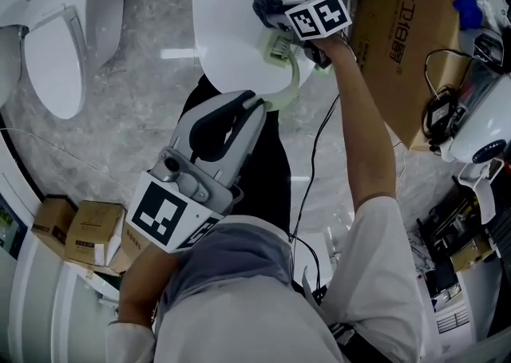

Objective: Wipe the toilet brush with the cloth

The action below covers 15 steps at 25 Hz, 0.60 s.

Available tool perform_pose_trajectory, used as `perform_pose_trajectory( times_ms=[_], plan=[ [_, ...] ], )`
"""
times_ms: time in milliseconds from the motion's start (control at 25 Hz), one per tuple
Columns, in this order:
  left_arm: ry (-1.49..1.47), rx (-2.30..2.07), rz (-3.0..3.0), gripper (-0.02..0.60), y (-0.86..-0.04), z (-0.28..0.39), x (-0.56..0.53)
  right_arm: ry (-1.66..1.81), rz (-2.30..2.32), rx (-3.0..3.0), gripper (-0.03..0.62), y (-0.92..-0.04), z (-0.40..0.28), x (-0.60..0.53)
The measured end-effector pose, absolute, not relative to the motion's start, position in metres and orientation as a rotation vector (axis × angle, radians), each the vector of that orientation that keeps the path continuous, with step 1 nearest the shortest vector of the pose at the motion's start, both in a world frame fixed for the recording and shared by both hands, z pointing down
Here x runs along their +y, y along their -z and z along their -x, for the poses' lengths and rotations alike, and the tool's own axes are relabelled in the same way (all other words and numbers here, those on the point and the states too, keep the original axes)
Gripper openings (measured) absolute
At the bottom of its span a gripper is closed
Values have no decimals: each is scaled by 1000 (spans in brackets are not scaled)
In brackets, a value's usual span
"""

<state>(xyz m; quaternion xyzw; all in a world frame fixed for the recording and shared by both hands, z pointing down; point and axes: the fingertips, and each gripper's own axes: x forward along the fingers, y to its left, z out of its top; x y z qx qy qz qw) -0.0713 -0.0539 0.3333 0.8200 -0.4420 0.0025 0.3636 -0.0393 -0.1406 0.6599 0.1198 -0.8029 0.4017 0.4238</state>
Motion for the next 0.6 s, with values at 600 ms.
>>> perform_pose_trajectory(
  times_ms=[600],
  plan=[
    [-39,-1132,-2123,0,-335,66,-58,-1077,-499,-1975,100,-682,-20,-146]
  ],
)
